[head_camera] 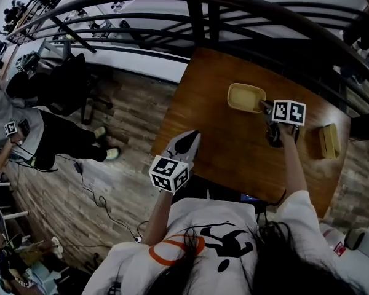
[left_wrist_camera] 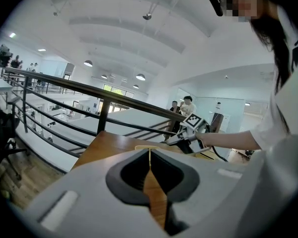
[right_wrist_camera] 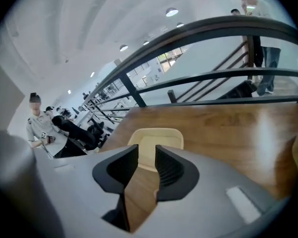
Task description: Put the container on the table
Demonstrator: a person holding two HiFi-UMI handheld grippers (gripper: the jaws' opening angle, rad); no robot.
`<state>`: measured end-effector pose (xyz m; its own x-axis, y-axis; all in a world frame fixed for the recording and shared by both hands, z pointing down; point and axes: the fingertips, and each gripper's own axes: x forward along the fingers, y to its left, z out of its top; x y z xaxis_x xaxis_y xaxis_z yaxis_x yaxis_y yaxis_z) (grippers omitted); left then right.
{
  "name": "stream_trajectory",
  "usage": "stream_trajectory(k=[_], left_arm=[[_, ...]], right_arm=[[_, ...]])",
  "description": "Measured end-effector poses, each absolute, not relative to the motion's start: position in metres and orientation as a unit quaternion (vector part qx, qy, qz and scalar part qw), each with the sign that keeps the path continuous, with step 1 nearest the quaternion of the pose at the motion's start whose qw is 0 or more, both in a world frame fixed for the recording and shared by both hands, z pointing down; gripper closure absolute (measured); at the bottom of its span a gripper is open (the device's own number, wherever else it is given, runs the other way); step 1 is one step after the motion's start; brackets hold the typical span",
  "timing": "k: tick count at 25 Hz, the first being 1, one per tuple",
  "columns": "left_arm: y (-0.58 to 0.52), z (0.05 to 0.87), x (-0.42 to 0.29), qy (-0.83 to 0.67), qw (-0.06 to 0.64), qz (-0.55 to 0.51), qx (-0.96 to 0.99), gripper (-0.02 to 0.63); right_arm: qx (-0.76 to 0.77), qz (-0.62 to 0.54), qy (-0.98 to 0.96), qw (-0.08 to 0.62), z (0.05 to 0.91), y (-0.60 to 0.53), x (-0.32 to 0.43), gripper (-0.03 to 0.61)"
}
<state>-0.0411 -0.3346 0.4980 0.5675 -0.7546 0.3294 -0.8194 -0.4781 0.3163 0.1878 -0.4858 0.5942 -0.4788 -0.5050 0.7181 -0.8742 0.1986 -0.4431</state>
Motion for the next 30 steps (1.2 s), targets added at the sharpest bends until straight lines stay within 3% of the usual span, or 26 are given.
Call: stream_trajectory(k=[8, 30], left_arm=[[-0.332, 0.491, -0.018, -0.466, 0.210, 0.061, 0.857, 0.614], [-0.262, 0.465, -0.009, -0.439, 0.184, 0.048, 0.878, 0.614]], right_arm=[[0.424, 0.411, -0.800, 0.109, 0.529, -0.409, 0.145, 0.477], [0.392, 0.399, -0.823, 0.096, 0.516, -0.272, 0.066, 0.508]])
